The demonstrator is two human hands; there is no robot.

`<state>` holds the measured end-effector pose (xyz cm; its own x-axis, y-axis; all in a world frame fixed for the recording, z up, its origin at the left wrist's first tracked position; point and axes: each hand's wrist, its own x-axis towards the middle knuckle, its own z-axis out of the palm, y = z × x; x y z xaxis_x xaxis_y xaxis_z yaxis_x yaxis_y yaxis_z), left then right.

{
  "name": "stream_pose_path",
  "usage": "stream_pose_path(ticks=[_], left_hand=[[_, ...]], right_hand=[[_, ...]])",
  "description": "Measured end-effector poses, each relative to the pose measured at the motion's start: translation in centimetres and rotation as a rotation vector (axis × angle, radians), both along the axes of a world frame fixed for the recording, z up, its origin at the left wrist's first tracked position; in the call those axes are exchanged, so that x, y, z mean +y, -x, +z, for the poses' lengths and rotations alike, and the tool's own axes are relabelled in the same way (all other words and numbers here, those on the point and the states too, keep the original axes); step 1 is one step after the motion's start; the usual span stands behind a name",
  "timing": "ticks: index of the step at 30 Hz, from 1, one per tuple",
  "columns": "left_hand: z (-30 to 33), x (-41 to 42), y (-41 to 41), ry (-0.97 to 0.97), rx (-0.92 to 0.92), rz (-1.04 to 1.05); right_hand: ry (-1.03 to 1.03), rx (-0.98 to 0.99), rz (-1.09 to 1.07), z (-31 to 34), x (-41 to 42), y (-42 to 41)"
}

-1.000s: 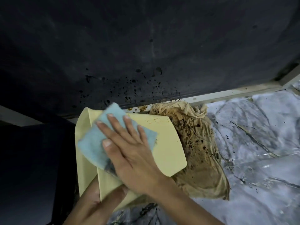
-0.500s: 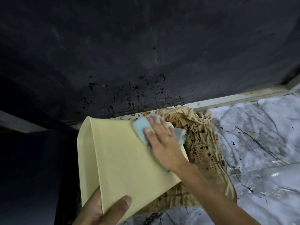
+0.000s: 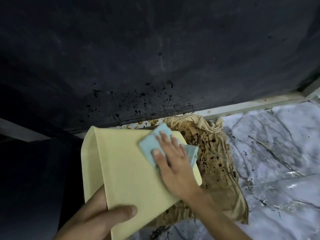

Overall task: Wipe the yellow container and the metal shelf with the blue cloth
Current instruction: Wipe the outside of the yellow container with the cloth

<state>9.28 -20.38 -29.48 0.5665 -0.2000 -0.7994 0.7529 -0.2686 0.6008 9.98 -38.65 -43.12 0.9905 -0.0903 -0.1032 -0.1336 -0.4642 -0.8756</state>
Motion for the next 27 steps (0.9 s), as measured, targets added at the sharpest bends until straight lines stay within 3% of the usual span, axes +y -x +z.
stream_pose_path(ticks=[3, 6, 9, 14, 17, 19, 27], left_hand=[[0.5, 0.1, -3.7, 0.040, -0.068, 0.056], [1.0, -0.6, -8.0, -0.098, -0.195, 0.148], [0.3, 0.1, -10.2, -0.067, -0.190, 0.117], [0.2, -1.1, -8.5, -0.149, -0.310, -0.010], [0.8, -1.3, -4.7, -0.134, -0.279, 0.108], [0.3, -0.8, -2.4, -0.060, -0.254, 0.150], [-2.3, -0.9, 1.0, 0.173, -0.328, 0.332]], right_hand=[[0.024, -0.226, 0.141, -0.9, 0.1, 3.0], [0.073, -0.235, 0.176, -3.2, -2.5, 3.7], [0.085, -0.252, 0.210, -3.5, -3.3, 4.3], [-0.230, -0.217, -0.217, 0.0, -1.5, 3.6], [-0.186, -0.351, -0.323, 3.9, -1.9, 3.1], [-0.149, -0.398, -0.256, 5.8, -2.0, 3.1], [0.050, -0.199, 0.179, 10.2, 3.6, 0.5]])
